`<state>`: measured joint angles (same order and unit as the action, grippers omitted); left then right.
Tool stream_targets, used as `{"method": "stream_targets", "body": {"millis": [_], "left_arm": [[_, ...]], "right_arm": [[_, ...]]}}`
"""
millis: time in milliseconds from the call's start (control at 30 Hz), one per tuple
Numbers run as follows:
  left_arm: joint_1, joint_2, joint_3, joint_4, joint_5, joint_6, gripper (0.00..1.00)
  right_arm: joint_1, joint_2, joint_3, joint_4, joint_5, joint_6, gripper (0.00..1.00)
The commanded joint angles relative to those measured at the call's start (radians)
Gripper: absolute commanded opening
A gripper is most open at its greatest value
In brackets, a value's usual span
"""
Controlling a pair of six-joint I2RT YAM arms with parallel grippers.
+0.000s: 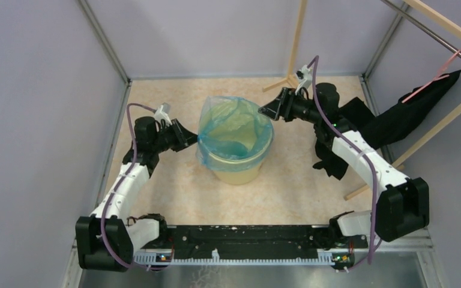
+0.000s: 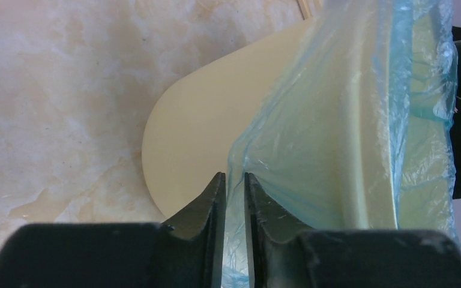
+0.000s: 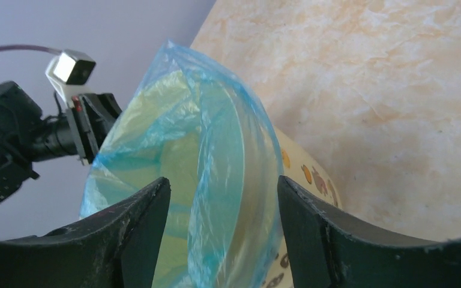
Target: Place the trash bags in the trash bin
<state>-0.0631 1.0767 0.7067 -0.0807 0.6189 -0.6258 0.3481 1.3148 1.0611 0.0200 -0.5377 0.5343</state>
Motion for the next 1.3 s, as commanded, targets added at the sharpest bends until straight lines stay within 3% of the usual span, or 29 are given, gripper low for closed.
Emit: {"method": "stream_targets", "body": {"millis": [0, 167, 233, 433, 567, 600, 700, 1000, 1100, 1267], "left_arm": [[0.005, 0.052, 0.067, 0.052, 0.036, 0.015, 0.19], [0.005, 0.142, 0.130, 0.005, 0.090, 0.062, 0.00], [0.005, 0.174, 0.155, -0.023, 0.111, 0.074, 0.00], [0.005, 0.222, 0.152, -0.027, 0.095, 0.073, 0.00], [0.005, 0.243, 0.153, -0.026, 0.081, 0.071, 0.00], [0.005, 0.246, 0.156, -0.029, 0.082, 0.068, 0.00], [0.005, 0.240, 0.155, -0.025, 0.086, 0.061, 0.00], [0.003, 0.184, 0.074, -0.025, 0.073, 0.028, 0.00], [0.002, 0.166, 0.065, -0.026, 0.086, 0.018, 0.00], [-0.007, 0.125, 0.094, -0.050, 0.095, 0.020, 0.00]], "right_arm": [[-0.011, 0.078, 0.081, 0.114, -0.055, 0.079, 0.62], [-0.011, 0.181, 0.101, 0.237, -0.142, 0.220, 0.55], [-0.009, 0.214, 0.097, 0.307, -0.175, 0.278, 0.53], [-0.009, 0.265, 0.079, 0.354, -0.174, 0.335, 0.26], [-0.011, 0.255, 0.065, 0.282, -0.114, 0.287, 0.16], [-0.011, 0.253, 0.060, 0.280, -0.113, 0.286, 0.16], [-0.010, 0.241, 0.045, 0.295, -0.135, 0.306, 0.35], [-0.017, 0.176, 0.060, 0.325, -0.071, 0.390, 0.63], [-0.016, 0.206, 0.089, 0.332, -0.075, 0.416, 0.62], [-0.010, 0.253, 0.084, 0.371, -0.093, 0.453, 0.43]]}}
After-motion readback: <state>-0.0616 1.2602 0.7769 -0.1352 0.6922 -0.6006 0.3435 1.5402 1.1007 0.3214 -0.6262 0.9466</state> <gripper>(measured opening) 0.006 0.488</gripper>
